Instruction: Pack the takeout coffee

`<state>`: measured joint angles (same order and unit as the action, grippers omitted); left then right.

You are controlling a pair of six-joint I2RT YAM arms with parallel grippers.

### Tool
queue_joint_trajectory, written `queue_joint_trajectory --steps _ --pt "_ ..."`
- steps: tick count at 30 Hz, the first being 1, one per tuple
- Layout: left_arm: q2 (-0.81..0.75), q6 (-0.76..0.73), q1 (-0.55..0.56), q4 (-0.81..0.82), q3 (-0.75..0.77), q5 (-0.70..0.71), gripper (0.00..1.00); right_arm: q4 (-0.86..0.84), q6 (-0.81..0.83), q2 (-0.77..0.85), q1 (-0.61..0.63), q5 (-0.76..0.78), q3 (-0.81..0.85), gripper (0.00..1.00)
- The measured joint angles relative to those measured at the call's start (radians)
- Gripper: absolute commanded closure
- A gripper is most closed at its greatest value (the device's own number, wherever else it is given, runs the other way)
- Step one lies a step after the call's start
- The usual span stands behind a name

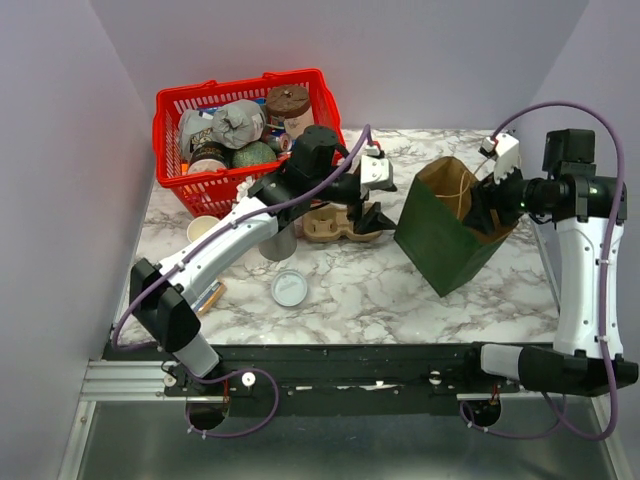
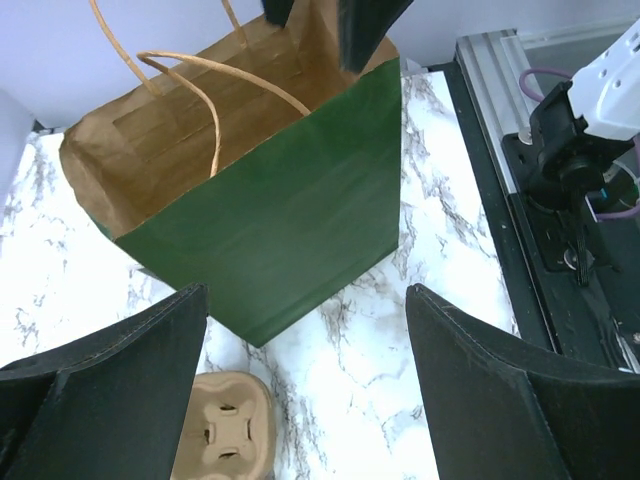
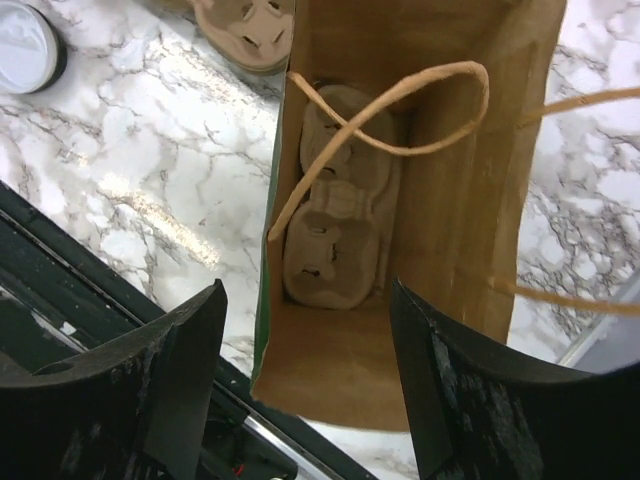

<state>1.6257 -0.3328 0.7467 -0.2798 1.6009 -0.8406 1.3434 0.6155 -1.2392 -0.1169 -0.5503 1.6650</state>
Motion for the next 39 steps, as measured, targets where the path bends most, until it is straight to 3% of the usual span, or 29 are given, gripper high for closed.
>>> queue_joint_trajectory --steps 16,30,39 --pt "-0.129 -0.044 -0.055 -0.063 -0.093 0.101 0.13 -0.002 0.044 -0.164 0.108 -0.043 0.0 0.34" --pt "-0.18 -0.069 -0.089 -0.09 -0.122 0.137 0.13 -0.004 -0.001 -0.127 0.129 0.021 0.119 0.33" --pt "-0.192 -0.074 -0.09 -0.089 -0.164 0.138 0.13 -0.002 -0.005 -0.036 0.129 0.014 0.039 0.31"
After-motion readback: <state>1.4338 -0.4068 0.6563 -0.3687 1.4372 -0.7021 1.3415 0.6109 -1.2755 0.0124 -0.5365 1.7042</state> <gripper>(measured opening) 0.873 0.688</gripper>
